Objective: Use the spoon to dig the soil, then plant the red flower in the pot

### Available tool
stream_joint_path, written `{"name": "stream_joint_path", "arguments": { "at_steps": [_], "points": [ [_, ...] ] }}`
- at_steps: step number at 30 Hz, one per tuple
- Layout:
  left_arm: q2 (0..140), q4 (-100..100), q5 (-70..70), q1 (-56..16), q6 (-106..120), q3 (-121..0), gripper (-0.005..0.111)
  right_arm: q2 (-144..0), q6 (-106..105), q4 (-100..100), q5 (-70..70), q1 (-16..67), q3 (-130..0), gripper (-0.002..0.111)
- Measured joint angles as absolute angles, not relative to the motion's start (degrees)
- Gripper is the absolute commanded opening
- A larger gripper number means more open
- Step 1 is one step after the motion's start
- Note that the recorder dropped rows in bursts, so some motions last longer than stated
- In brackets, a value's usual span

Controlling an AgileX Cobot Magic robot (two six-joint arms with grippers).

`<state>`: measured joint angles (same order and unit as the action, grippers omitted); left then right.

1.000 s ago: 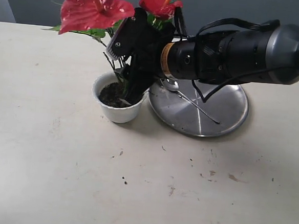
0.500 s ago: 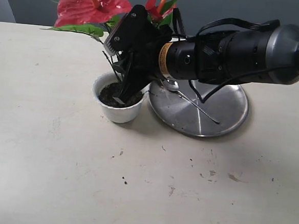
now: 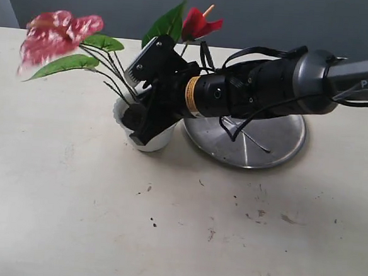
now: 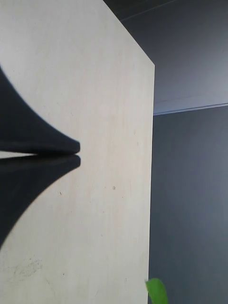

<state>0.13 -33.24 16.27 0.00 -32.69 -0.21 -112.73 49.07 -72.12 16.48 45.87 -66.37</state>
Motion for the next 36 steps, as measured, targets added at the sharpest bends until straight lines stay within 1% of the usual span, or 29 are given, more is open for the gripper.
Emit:
{"name": "stream_joint_path", "arguments": {
  "at_steps": [7,9,11,13,14,16,20,32,34,35,36],
  "points": [
    [0.1,-33.2,16.3,0.0,-32.7,-0.2,0.0,-112.8,50.5,-72.2,16.6,45.9,-66.4,0.017],
    [0.1,-33.2,16.3,0.0,-32.7,-0.2,0.0,-112.8,50.7,-72.2,16.6,45.9,-66.4,0.025],
    [0.1,-33.2,16.3,0.0,-32.7,-0.2,0.0,-112.8,50.8,-72.3,16.6,45.9,-66.4,0.042],
    [0.1,-33.2,16.3,0.0,-32.7,-0.2,0.0,-112.6,50.8,-72.6,16.0,45.9,-66.4,0.054],
    [0.1,-33.2,16.3,0.0,-32.7,-0.2,0.0,-112.5,51.0,-72.9,15.2,45.9,-66.4,0.056],
    [0.1,-33.2,16.3,0.0,-32.7,-0.2,0.0,-112.1,51.0,-73.1,13.2,45.9,-66.4,0.054],
    [0.1,-33.2,16.3,0.0,-32.7,-0.2,0.0,-110.5,51.2,-74.2,10.4,45.9,-66.4,0.054],
    [0.1,-33.2,16.3,0.0,-32.7,-0.2,0.0,-102.5,51.9,-75.8,8.4,45.9,-66.4,0.053],
    [0.1,-33.2,16.3,0.0,-32.7,-0.2,0.0,-99.0,54.2,-75.8,8.6,45.9,-66.0,0.042],
    [0.1,-33.2,16.3,0.0,-32.7,-0.2,0.0,-97.9,54.8,-75.8,9.0,45.9,-65.4,0.024],
    [0.1,-33.2,16.3,0.0,-32.7,-0.2,0.0,-94.4,56.5,-75.8,11.2,45.9,-62.9,0.016]
  ]
}}
